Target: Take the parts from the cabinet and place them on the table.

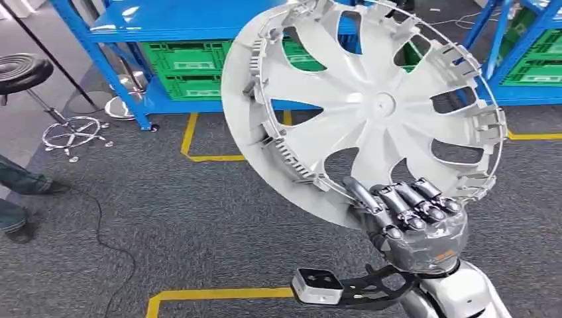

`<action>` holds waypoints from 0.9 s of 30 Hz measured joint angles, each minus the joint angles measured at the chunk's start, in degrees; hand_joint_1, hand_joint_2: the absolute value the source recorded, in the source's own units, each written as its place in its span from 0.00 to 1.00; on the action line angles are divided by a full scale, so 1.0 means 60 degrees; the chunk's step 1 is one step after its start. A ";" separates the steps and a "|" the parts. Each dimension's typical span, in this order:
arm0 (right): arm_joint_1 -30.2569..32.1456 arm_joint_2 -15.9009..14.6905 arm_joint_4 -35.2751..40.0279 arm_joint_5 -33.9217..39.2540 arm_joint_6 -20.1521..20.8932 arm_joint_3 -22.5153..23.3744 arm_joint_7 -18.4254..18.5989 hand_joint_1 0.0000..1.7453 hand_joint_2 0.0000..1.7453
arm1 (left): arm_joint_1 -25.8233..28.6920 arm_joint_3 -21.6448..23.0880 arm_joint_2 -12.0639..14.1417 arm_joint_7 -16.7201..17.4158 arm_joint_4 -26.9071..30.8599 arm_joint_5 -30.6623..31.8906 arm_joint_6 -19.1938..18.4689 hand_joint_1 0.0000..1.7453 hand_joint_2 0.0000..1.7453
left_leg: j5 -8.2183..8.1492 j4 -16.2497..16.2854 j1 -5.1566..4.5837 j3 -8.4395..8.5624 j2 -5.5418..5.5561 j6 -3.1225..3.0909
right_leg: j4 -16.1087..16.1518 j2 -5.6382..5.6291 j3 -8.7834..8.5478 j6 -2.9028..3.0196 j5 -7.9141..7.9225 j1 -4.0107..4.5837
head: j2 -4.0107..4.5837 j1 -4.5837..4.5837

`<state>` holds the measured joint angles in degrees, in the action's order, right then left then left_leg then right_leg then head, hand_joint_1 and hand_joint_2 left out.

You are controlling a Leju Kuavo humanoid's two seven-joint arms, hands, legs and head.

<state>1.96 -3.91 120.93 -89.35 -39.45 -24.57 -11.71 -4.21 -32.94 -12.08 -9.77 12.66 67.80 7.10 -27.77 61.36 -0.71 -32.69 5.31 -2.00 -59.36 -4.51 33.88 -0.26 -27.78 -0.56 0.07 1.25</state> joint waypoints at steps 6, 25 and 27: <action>-0.0001 -0.0011 0.0007 0.0000 -0.0004 -0.0040 0.0073 1.00 1.00 | -0.0019 0.0011 -0.0091 0.0007 0.0000 0.0000 0.0015 0.00 1.00 | 0.0092 -0.0890 0.0071 0.0304 -0.0567 -0.0060 | -0.0247 0.0246 0.0382 -0.0288 -0.0184 0.0026 | 0.0000 0.0033; -0.0048 -0.0106 -0.0018 0.0000 -0.0004 -0.0106 0.0106 1.00 1.00 | -0.0036 0.0000 -0.0168 -0.0066 0.0000 -0.0094 -0.0036 0.00 1.00 | -0.1648 0.2143 0.0066 -0.0699 -0.0961 0.0448 | 0.0194 0.0561 0.0045 0.0071 0.0200 -0.0016 | 0.0000 0.0051; -0.0040 -0.0106 -0.0033 0.0000 -0.0004 -0.0109 0.0065 1.00 1.00 | -0.0059 0.0000 -0.0161 -0.0069 0.0000 -0.0095 -0.0047 0.00 1.00 | -0.1270 0.1988 0.0066 -0.0629 -0.0948 0.0407 | 0.0188 0.0302 0.0038 0.0071 0.0209 -0.0016 | 0.0000 0.0047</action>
<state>1.71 -4.55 120.74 -89.35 -39.47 -25.22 -11.32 -4.56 -32.94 -13.05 -10.19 12.66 67.23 6.82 -35.39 73.29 -0.31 -36.47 -0.38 0.45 -58.24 -2.70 34.11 0.16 -26.53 -0.65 0.07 1.53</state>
